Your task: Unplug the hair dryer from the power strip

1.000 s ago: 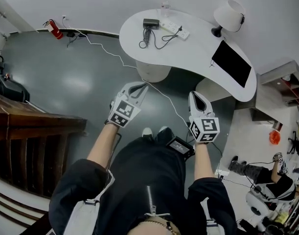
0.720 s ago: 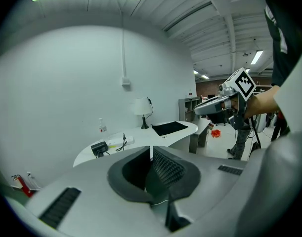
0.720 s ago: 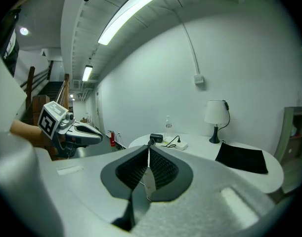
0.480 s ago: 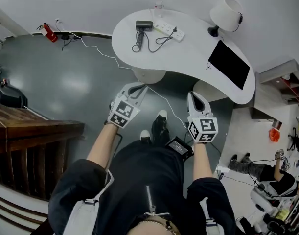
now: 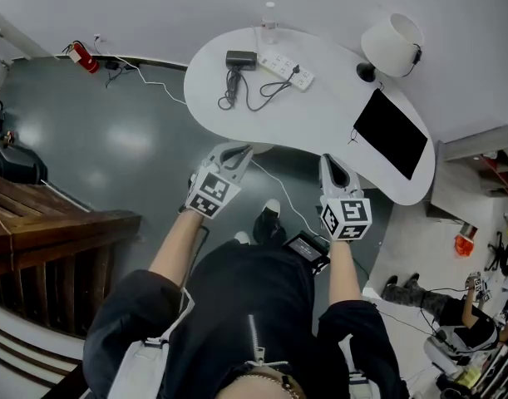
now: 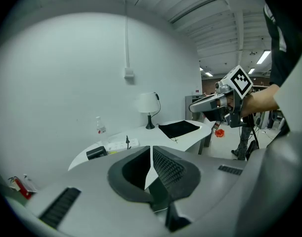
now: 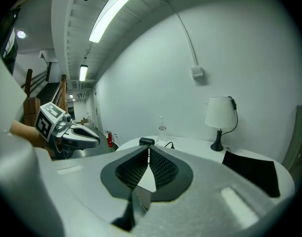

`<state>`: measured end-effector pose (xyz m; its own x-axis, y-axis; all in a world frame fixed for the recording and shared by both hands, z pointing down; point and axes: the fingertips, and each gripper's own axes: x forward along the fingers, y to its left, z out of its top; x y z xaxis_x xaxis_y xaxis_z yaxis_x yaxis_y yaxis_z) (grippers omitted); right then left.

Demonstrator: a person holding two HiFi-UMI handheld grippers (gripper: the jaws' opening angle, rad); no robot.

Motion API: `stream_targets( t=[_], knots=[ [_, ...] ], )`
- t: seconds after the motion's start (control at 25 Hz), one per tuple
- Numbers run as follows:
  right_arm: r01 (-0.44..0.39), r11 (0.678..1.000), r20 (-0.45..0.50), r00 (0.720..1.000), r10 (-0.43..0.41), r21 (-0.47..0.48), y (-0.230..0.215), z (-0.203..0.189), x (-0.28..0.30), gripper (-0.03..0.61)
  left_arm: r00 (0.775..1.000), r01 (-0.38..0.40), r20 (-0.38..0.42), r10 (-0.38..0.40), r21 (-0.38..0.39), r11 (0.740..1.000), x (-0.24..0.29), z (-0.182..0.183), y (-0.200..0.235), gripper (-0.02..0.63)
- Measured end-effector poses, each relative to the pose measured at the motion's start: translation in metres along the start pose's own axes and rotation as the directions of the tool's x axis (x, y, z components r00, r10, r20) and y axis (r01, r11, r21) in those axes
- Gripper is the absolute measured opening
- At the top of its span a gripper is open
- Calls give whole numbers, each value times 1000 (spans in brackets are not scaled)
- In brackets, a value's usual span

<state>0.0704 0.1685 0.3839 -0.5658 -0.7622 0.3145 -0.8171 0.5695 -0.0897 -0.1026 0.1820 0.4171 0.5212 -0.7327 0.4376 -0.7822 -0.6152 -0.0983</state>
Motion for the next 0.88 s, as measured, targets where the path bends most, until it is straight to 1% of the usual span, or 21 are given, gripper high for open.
stream_targets(
  t=[0.4, 0.68, 0.88],
  knots=[
    [-59, 998, 4, 998, 59, -4, -46, 23, 49, 4, 998, -50, -35, 49, -15, 999, 48, 20, 31, 23],
    [-92, 996, 4, 996, 92, -4, -74, 28, 67, 4, 996, -74, -58, 73, -8, 997, 76, 28, 37, 23],
    [-97, 995, 0, 995, 97, -9, -90, 31, 75, 3, 995, -79, -68, 78, -10, 997, 90, 30, 42, 23]
  ],
)
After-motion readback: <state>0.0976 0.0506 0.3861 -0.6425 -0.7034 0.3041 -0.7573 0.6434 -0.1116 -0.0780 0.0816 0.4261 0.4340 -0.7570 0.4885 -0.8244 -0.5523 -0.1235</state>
